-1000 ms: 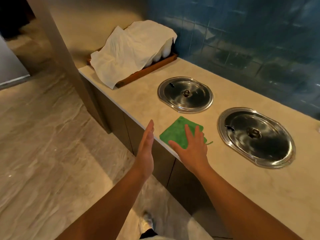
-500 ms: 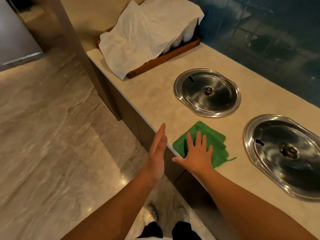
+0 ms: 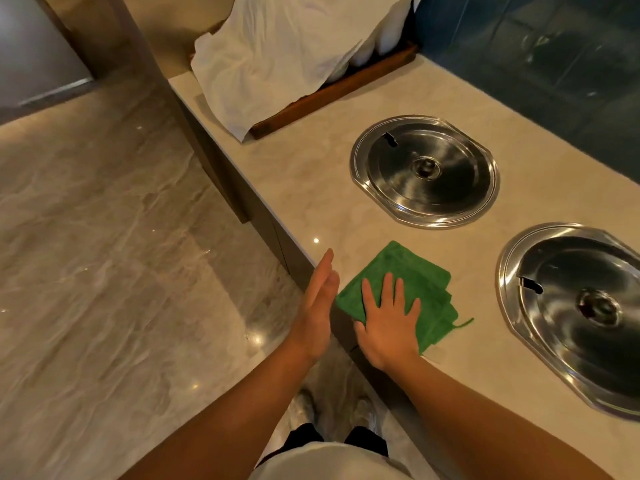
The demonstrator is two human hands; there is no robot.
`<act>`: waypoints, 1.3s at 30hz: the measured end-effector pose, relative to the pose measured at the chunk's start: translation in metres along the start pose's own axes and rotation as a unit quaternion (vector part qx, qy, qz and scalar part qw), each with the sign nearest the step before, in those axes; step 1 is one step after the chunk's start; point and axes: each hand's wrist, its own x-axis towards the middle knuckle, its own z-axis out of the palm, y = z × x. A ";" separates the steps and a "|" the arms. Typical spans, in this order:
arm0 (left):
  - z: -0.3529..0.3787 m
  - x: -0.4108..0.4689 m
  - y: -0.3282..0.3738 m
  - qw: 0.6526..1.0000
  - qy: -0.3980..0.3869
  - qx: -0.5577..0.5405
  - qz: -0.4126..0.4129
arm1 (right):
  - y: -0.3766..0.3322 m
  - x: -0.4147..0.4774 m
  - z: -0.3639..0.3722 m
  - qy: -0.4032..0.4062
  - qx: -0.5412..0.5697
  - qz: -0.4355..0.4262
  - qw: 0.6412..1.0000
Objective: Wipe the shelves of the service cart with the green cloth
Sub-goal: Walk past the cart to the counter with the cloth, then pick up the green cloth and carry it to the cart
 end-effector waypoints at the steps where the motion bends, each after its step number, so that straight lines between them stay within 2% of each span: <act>1: -0.001 0.001 0.000 1.000 0.002 -0.001 0.002 | 0.000 -0.001 -0.003 -0.002 0.024 -0.002 1.000; 3: -0.005 0.004 0.001 1.000 0.007 -0.004 0.007 | -0.001 -0.001 -0.012 0.006 0.120 0.002 0.993; 5: -0.010 0.005 0.005 1.000 0.011 -0.008 0.012 | -0.008 0.001 -0.024 0.010 0.266 0.009 0.964; 6: -0.013 0.005 0.008 1.000 0.015 -0.010 0.015 | -0.014 0.001 -0.031 0.007 0.340 0.010 0.940; 8: -0.020 0.005 0.012 0.999 0.024 -0.015 0.025 | -0.032 -0.001 -0.048 0.001 0.493 0.009 0.870; 10: -0.030 0.004 0.016 0.998 0.035 -0.021 0.041 | -0.049 -0.003 -0.060 0.000 0.586 0.006 0.810; 13: -0.046 0.001 0.021 0.996 0.053 -0.045 0.050 | -0.072 -0.007 -0.070 -0.014 0.634 -0.013 0.773; 19: -0.082 -0.013 0.026 0.991 0.099 -0.078 0.055 | -0.116 -0.021 -0.075 -0.019 0.569 -0.104 0.816; 23: -0.110 -0.027 0.019 0.986 0.128 -0.095 0.055 | -0.133 -0.029 -0.072 0.010 0.400 -0.210 0.892; 26: -0.124 -0.043 0.016 0.981 0.163 -0.097 0.047 | -0.146 -0.032 -0.070 0.009 0.267 -0.289 0.919; 30: -0.132 -0.067 0.017 0.966 0.234 -0.081 0.070 | -0.159 -0.035 -0.064 0.009 0.128 -0.389 0.912; 34: -0.130 -0.099 0.017 0.941 0.316 -0.089 0.083 | -0.169 -0.035 -0.059 -0.010 0.036 -0.446 0.894; 36: -0.126 -0.118 0.013 0.928 0.353 -0.092 0.073 | -0.175 -0.039 -0.056 -0.034 -0.005 -0.477 0.878; 39: -0.116 -0.147 0.001 0.906 0.410 -0.090 0.061 | -0.183 -0.050 -0.049 -0.051 -0.035 -0.545 0.836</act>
